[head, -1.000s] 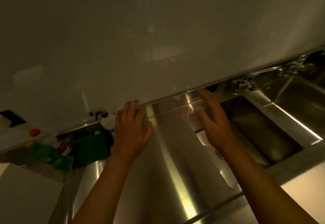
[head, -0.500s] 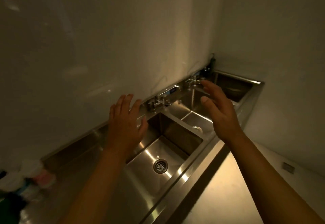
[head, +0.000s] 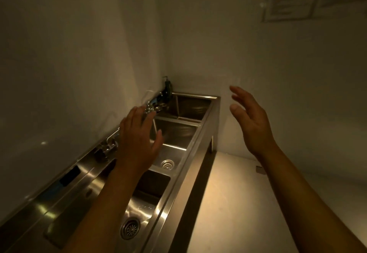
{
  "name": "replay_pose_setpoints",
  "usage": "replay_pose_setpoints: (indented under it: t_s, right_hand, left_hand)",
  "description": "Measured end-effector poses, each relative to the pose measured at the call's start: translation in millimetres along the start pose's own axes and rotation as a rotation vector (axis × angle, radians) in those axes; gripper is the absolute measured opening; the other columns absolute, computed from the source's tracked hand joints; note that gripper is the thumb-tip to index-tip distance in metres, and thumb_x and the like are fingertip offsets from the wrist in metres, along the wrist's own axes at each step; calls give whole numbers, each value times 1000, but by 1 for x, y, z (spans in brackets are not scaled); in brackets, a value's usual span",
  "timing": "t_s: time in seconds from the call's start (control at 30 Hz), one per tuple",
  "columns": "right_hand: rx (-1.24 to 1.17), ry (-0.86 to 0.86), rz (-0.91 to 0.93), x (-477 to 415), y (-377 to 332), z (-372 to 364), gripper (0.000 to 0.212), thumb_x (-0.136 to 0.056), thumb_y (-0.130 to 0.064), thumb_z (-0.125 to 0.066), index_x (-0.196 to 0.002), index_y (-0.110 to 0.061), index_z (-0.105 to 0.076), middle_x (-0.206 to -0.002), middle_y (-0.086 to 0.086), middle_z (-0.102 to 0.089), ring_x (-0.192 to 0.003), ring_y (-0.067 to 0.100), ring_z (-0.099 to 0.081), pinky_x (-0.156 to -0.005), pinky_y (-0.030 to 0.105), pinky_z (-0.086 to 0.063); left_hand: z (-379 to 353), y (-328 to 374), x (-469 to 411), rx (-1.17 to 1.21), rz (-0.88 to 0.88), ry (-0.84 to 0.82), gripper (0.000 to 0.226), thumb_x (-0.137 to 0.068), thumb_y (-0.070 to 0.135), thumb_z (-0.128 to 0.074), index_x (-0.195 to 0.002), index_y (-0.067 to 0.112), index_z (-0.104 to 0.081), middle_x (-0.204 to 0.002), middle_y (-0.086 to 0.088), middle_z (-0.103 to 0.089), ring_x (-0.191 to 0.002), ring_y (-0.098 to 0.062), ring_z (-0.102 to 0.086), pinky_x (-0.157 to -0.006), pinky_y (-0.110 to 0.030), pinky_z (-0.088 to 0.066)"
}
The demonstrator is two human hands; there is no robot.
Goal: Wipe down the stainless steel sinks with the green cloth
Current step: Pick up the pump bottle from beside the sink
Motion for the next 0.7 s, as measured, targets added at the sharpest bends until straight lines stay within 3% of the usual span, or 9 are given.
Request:
replay_pose_setpoints:
  t_s: [0.23, 0.47, 0.7]
  right_hand:
    - [103, 110, -31, -38, 36, 37, 53, -97, -44, -49, -149, -31, -45, -153, -13, -45, -137, 4, -45, -113, 50, -43]
    - [169, 191, -65, -94, 83, 46, 54, -97, -41, -50, -148, -26, -47, -151, -7, -47, -137, 8, -46, -113, 52, -43]
    - [253, 235, -107, -150, 127, 38, 55, -97, -46, -48, -150, -31, -45, -151, -13, -46, -138, 3, -44, -114, 48, -42]
  left_hand:
    - [-78, 18, -65, 117, -39, -33, 58, -95, 39, -56, -147, 13, -52, -159, -13, -40, -151, -35, -33, -116, -64, -36]
    - [-151, 16, -139, 205, -101, -33, 58, -95, 38, -55, -147, 13, -53, -160, -12, -40, -154, -31, -28, -120, -60, -31]
    - [-220, -3, -211, 260, -154, -68, 55, -97, 38, -53, -146, 14, -54, -158, -12, -41, -152, -30, -31, -121, -56, -28]
Point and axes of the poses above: each hand's wrist, its own x-axis away from the middle knuckle, its own z-axis out of the back of the hand, y = z × x, the point moved 2 cm from there along -x, towards the middle knuckle
